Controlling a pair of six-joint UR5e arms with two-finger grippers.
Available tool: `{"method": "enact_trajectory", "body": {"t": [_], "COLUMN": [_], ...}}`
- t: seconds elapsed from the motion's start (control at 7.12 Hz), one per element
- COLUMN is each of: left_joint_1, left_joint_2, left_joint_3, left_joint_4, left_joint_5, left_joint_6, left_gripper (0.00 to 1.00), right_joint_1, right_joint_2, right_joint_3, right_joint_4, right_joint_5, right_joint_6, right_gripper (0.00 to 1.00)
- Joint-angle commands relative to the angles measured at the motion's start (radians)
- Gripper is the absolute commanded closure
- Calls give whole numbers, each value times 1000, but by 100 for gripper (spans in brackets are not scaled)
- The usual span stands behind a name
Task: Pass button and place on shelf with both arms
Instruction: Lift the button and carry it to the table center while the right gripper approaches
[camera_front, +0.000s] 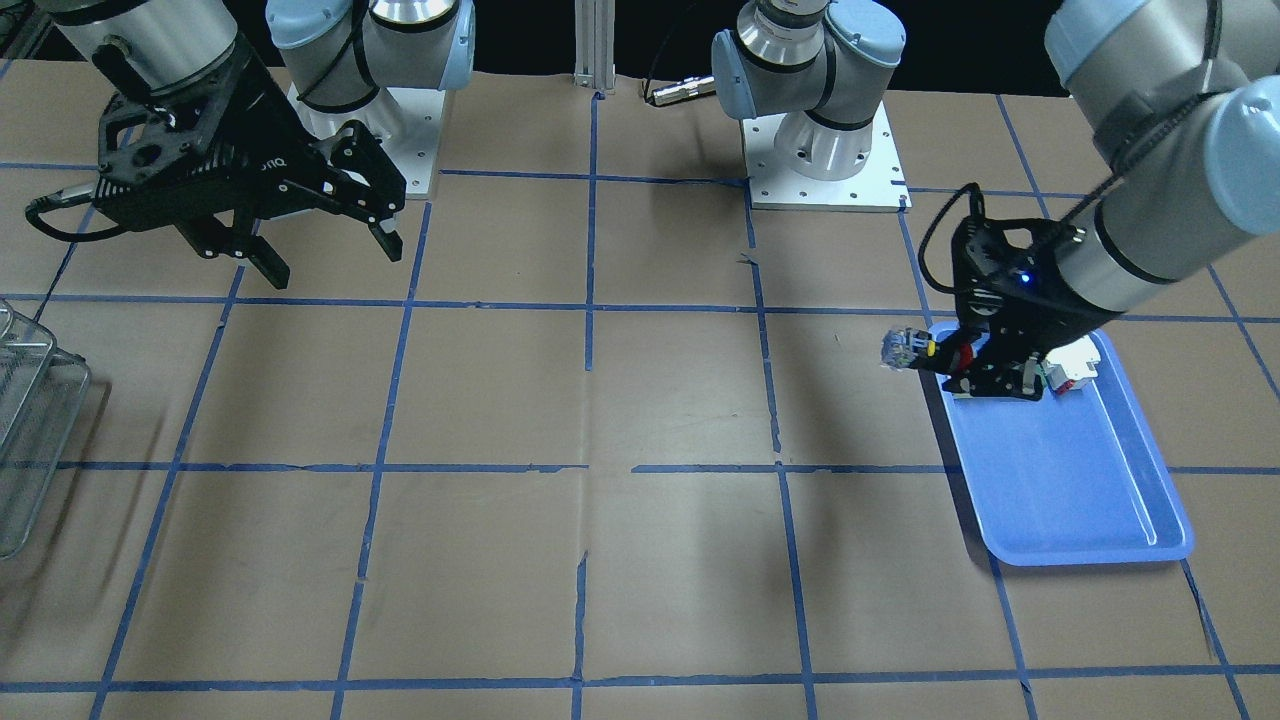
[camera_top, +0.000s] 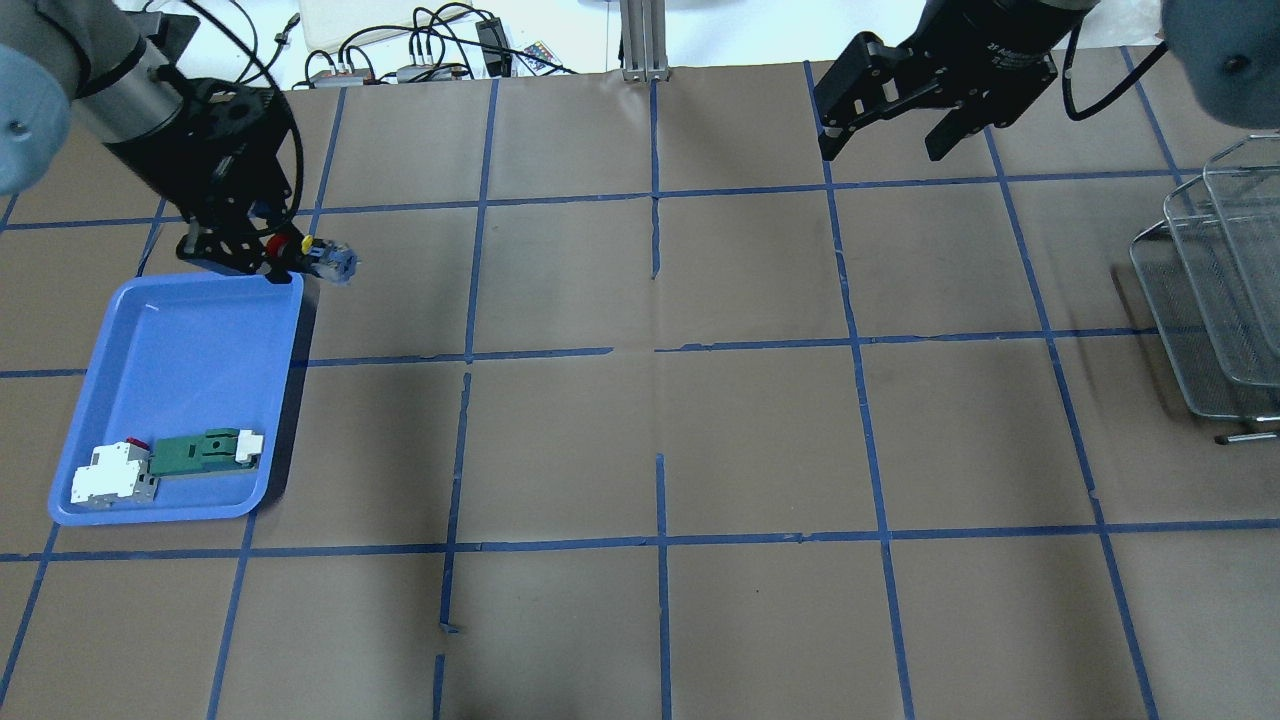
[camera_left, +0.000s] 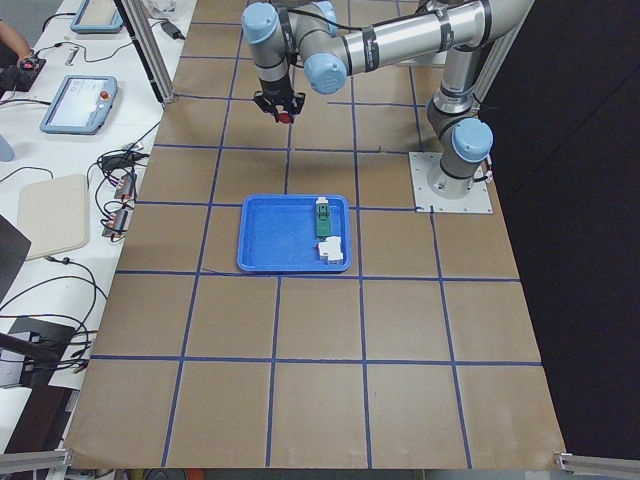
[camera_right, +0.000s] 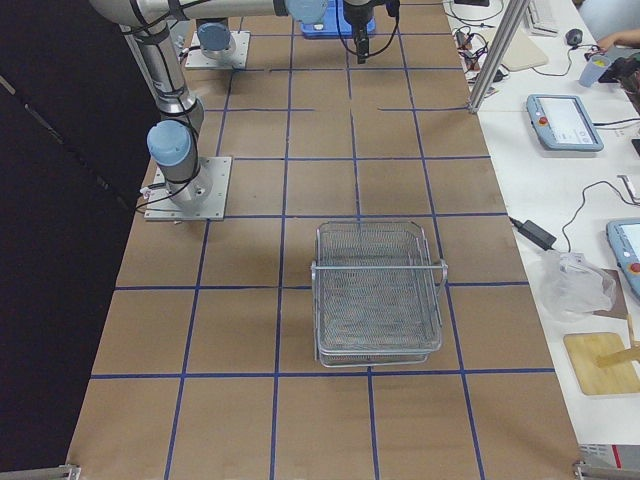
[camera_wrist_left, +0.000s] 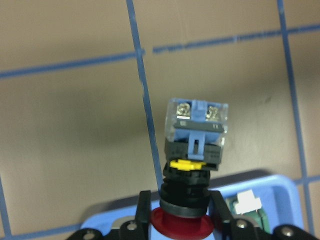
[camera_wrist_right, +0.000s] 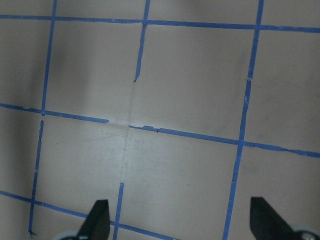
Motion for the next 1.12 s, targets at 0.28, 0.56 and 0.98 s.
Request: {"method": "enact_trajectory", "body": {"t": [0.28, 0.56, 0.98], "left_joint_1": [-289, -366, -422], "left_joint_2": [-18, -21, -12], "left_joint_3": [121, 147, 161], "left_joint_4": [-45, -39, -37], "left_joint_5": [-124, -129, -153], "left_joint_6": [-533, -590, -637], "left_gripper": [100, 100, 100], "right_joint_1": [-10, -10, -12], "right_joint_2": [-29, -31, -55], "right_joint_3": [8, 12, 68], "right_joint_4": [2, 14, 20], "right_joint_5": [176, 187, 262], "right_joint_6": [-526, -792, -1138], "right_gripper": [1, 1, 1]}}
